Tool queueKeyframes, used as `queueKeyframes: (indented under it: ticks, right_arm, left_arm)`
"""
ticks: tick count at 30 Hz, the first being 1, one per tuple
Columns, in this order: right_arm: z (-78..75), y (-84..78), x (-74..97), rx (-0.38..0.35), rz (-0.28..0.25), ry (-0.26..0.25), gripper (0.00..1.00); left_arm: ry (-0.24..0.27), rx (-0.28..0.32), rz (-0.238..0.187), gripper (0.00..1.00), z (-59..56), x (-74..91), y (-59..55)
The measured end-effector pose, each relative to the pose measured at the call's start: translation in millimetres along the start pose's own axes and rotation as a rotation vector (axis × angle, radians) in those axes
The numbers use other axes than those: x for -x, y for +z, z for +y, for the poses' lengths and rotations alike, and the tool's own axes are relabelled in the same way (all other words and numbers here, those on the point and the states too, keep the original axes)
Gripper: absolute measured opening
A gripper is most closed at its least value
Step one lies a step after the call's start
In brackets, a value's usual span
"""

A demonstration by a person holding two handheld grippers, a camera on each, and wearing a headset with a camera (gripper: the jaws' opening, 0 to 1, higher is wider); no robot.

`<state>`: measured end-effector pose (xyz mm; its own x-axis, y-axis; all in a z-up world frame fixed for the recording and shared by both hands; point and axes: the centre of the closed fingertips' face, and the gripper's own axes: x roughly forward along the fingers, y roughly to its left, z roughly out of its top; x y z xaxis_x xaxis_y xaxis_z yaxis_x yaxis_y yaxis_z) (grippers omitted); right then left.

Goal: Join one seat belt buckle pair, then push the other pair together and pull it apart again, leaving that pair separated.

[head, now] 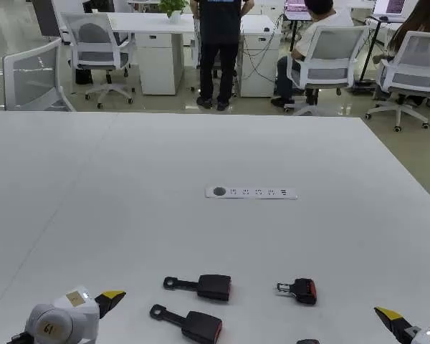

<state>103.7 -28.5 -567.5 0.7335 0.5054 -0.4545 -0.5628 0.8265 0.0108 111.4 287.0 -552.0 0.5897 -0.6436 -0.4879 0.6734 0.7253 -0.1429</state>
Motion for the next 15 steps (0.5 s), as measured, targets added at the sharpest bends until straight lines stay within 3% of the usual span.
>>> queueKeyframes:
  ticks: [15]
  right_arm:
    - [-3.2, 1.4, 1.7, -0.001, -0.003, -0.006, 0.94]
  left_arm:
    - [0.001, -0.001, 0.002, 0.99, 4.1, 0.1, -2.1]
